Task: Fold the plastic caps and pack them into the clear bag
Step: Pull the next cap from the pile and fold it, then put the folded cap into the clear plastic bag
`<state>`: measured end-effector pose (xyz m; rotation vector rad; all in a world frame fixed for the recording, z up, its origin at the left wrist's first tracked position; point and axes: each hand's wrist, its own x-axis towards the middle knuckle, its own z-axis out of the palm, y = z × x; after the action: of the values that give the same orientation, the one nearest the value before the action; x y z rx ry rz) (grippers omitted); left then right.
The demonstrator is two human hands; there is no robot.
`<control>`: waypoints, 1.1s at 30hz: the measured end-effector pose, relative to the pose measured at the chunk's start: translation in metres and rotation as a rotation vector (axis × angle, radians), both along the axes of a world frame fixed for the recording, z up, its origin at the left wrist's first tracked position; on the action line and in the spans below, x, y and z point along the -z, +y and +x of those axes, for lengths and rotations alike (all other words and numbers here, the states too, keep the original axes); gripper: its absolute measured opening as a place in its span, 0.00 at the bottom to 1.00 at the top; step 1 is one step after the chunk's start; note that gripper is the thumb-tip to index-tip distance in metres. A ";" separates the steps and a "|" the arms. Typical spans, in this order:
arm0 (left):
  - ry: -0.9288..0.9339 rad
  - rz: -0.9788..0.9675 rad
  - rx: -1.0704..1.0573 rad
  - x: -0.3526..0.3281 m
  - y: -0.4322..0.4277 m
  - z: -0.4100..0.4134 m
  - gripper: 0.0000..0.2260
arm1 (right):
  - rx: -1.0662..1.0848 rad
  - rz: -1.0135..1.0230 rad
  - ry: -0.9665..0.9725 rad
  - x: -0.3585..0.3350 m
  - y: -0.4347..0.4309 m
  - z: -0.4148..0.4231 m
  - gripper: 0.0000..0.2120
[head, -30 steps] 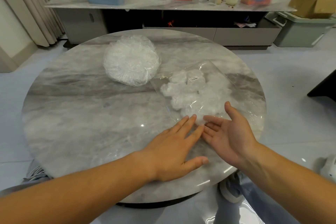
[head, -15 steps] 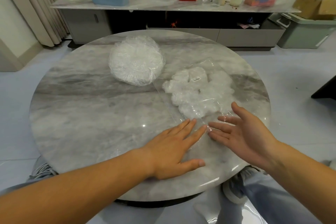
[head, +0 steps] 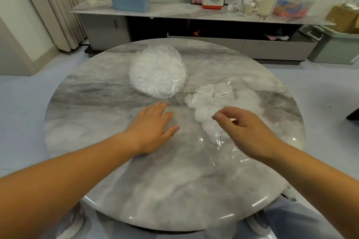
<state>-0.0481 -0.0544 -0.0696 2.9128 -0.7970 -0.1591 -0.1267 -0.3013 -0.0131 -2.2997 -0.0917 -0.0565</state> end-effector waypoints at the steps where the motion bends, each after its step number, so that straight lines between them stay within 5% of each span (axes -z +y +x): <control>1: -0.007 0.016 -0.042 0.000 0.009 0.012 0.31 | -0.101 -0.125 -0.006 0.004 0.010 0.004 0.15; 6: -0.005 0.047 -0.099 0.010 0.030 0.062 0.28 | -0.426 -0.631 0.058 0.054 0.043 0.025 0.45; 8: -0.004 0.073 -0.091 0.014 0.031 0.073 0.30 | -0.435 -0.737 0.081 0.064 0.046 0.027 0.50; 19: -0.174 0.236 -0.008 0.012 0.050 0.036 0.44 | -0.376 -0.609 0.027 0.058 0.030 0.020 0.50; 28: -0.030 0.214 0.152 -0.022 0.063 -0.070 0.44 | -0.443 -0.475 0.002 0.013 0.050 -0.031 0.20; 33: 0.062 0.256 0.227 -0.019 0.074 -0.117 0.38 | -0.599 -0.482 0.212 0.026 0.068 -0.065 0.29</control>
<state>-0.1652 0.0192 -0.0502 3.0214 -1.1758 -0.3969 -0.1916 -0.2337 -0.0388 -2.6337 -0.7465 0.5699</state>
